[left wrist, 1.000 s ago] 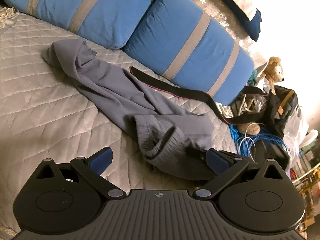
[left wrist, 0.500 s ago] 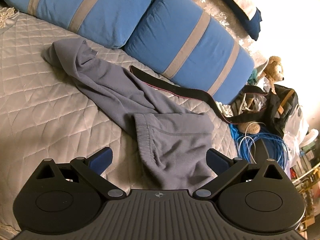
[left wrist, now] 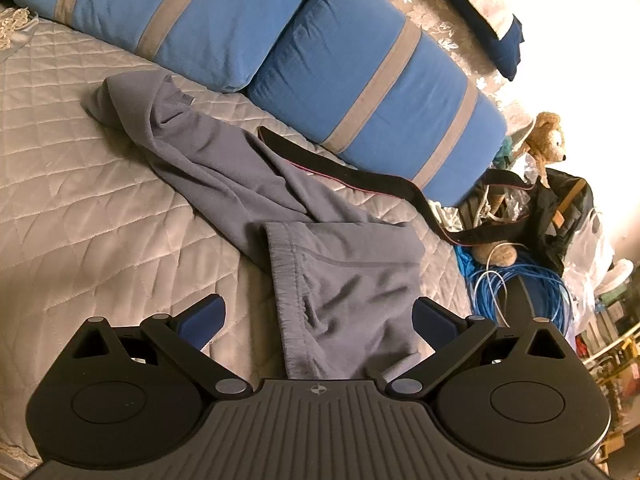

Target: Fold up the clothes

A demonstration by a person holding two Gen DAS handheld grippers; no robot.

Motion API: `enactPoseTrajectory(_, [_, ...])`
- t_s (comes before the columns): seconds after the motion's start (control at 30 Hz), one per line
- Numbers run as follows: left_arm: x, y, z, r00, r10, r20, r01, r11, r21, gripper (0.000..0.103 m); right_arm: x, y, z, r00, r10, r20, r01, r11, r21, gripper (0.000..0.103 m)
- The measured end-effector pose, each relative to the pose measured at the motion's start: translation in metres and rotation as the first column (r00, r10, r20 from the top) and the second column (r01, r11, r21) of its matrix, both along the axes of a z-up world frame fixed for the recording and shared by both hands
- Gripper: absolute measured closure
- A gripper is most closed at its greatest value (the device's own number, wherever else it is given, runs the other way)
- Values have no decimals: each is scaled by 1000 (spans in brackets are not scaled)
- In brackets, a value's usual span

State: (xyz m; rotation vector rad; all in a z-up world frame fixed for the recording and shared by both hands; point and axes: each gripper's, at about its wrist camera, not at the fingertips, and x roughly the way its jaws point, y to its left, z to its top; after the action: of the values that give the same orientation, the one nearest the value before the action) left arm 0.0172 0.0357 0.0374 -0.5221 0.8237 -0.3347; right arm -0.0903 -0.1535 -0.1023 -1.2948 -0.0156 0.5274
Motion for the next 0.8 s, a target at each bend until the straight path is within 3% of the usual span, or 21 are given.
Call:
enactPoseTrajectory(0.1, [1, -1, 2, 1000, 6, 10, -6, 1000, 5, 1, 3, 12, -7, 999, -4, 37, 5, 1000, -23, 31])
enactPoseTrajectory(0.2, [2, -4, 5, 1000, 13, 25, -14, 1000, 23, 1, 9, 24, -9, 999, -28, 44, 29, 999, -33, 43])
enactPoseTrajectory(0.33, [4, -9, 8, 999, 7, 46, -9, 999, 33, 1, 25, 32, -6, 993, -107, 41, 108, 993, -42, 68])
enactPoseTrajectory(0.4, [6, -11, 9, 998, 22, 54, -24, 999, 37, 2, 27, 33, -3, 992, -121, 34, 122, 992, -24, 73])
enactPoseTrajectory(0.47, [7, -11, 8, 997, 51, 56, -52, 999, 16, 2, 26, 32, 2, 992, -126, 26, 126, 992, 8, 91])
enactPoseTrajectory(0.53, [10, -7, 6, 997, 72, 40, -71, 997, -30, 2, 25, 26, 14, 991, -132, 14, 130, 989, 72, 92])
enactPoseTrajectory(0.63, [18, -5, 0, 996, 83, -24, -84, 993, -86, 2, 28, 11, 44, 986, -165, -26, 167, 957, 238, 92])
enactPoseTrajectory(0.8, [28, -12, -11, 995, 59, -82, -70, 988, -138, 2, 27, -34, 81, 965, -249, -80, 256, 837, 484, 92])
